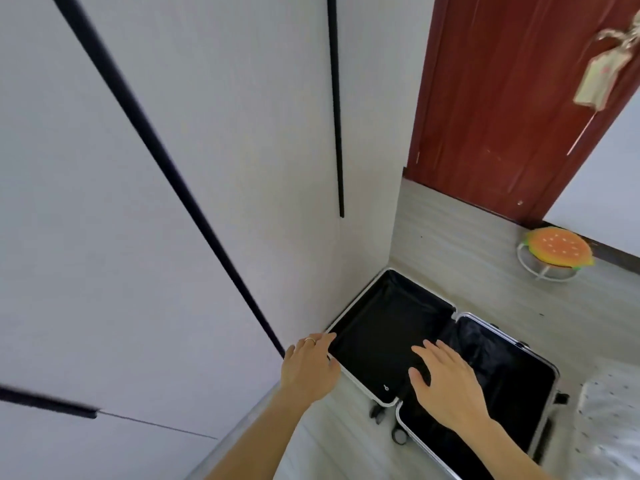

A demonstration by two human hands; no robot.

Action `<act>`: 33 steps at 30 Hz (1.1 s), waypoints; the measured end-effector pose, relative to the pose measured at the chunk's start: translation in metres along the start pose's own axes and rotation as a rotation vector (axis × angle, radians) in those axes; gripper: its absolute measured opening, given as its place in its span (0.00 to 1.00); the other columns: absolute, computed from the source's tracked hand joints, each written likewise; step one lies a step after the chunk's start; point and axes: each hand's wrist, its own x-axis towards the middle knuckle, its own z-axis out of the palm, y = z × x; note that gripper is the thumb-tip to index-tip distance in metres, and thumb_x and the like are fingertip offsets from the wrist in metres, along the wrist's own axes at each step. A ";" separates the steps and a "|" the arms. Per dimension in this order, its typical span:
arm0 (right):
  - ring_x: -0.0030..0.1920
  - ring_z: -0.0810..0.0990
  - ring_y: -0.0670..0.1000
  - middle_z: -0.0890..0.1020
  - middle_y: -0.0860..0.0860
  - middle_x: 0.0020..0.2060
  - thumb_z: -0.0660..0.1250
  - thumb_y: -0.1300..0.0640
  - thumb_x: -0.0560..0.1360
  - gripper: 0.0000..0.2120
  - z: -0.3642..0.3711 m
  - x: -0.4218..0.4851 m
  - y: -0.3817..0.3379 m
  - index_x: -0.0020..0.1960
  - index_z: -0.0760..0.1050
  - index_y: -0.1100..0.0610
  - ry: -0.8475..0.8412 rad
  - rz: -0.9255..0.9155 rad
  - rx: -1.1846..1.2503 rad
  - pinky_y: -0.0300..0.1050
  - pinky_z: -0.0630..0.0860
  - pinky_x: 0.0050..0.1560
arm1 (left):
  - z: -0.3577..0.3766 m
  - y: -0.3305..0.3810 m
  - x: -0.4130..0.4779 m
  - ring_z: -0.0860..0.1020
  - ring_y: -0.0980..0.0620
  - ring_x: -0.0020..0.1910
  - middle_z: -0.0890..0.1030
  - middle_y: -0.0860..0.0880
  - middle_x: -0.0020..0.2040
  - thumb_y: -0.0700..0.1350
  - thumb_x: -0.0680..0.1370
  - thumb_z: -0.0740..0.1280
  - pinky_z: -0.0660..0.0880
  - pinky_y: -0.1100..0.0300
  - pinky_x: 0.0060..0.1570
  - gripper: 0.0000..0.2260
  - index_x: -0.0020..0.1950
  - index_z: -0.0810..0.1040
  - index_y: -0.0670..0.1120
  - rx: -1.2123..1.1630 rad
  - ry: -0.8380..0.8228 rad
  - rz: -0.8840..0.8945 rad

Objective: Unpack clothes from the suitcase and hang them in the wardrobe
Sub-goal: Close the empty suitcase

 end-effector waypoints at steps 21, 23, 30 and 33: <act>0.78 0.55 0.50 0.65 0.45 0.76 0.56 0.42 0.81 0.27 0.264 0.136 0.183 0.77 0.61 0.49 -0.237 0.489 0.217 0.51 0.63 0.74 | 0.313 -0.034 0.241 0.65 0.45 0.74 0.63 0.47 0.78 0.53 0.81 0.58 0.65 0.48 0.71 0.26 0.79 0.59 0.52 0.073 -0.499 -0.150; 0.77 0.57 0.51 0.66 0.46 0.75 0.56 0.42 0.81 0.27 0.316 0.155 0.194 0.77 0.61 0.50 -0.240 0.530 0.264 0.52 0.64 0.73 | 0.359 -0.055 0.264 0.65 0.44 0.74 0.63 0.47 0.78 0.54 0.81 0.58 0.65 0.47 0.71 0.26 0.79 0.58 0.52 0.065 -0.513 -0.175; 0.76 0.60 0.55 0.62 0.50 0.77 0.57 0.41 0.80 0.34 0.474 0.194 0.226 0.79 0.53 0.55 -0.312 0.693 0.380 0.56 0.68 0.70 | 0.501 -0.123 0.313 0.64 0.40 0.74 0.59 0.42 0.78 0.57 0.81 0.60 0.66 0.44 0.71 0.32 0.80 0.53 0.48 -0.113 -0.546 -0.355; 0.77 0.57 0.56 0.56 0.52 0.79 0.57 0.39 0.80 0.38 0.531 0.217 0.242 0.80 0.47 0.57 -0.308 0.704 0.400 0.54 0.64 0.73 | 0.554 -0.140 0.337 0.62 0.39 0.76 0.58 0.41 0.79 0.59 0.81 0.61 0.63 0.46 0.71 0.35 0.81 0.51 0.45 -0.214 -0.499 -0.441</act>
